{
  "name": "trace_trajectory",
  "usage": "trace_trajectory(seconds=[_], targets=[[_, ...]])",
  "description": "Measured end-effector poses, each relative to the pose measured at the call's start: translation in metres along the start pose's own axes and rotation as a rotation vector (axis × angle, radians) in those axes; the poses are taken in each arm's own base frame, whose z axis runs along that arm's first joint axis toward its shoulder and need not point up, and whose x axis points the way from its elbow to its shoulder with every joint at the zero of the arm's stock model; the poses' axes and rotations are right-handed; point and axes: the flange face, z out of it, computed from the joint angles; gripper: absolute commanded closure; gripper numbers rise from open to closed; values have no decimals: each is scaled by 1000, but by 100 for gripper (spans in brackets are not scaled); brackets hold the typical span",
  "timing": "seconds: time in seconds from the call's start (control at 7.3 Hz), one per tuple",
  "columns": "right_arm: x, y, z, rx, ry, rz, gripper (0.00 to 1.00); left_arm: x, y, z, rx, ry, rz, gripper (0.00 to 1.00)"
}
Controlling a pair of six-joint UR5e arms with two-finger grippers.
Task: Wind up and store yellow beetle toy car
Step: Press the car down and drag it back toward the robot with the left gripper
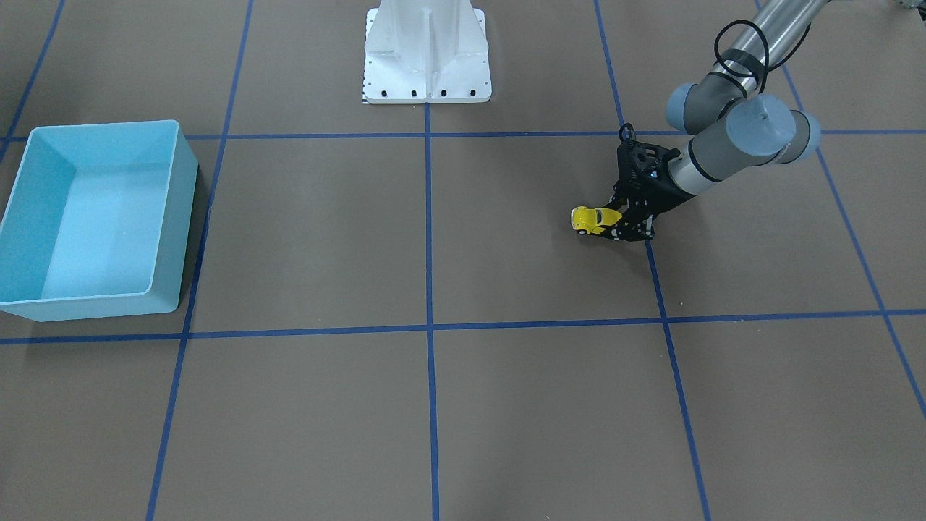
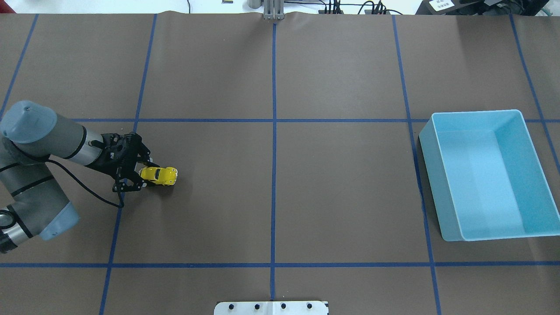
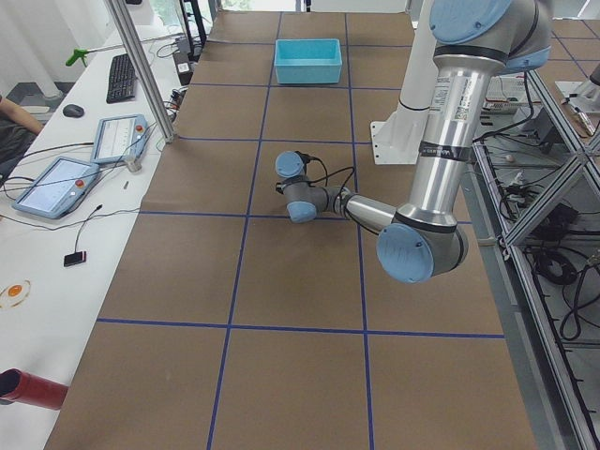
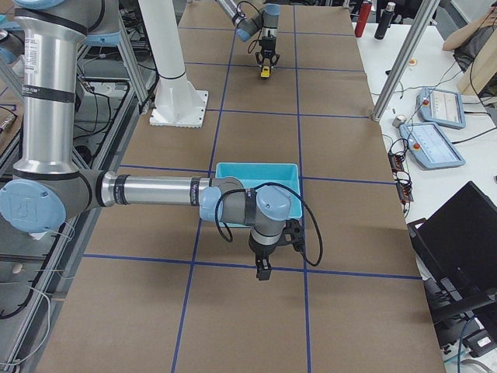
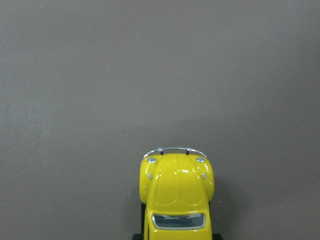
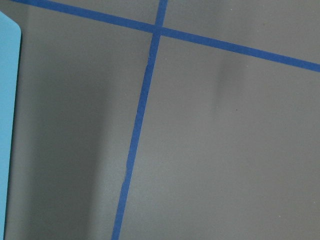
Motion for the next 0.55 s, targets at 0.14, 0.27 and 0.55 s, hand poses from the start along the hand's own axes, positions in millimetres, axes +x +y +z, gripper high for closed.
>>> trace_trajectory(seconds=[0.14,0.27,0.55], targets=[[0,0,0,0,0,0,1,1,3,-1,-3,3,-3,100],[0,0,0,0,0,0,1,3,8,-2,-6,7,-7,100],[0,0,0,0,0,0,1,4,18,-7,-9,14,-15,100]])
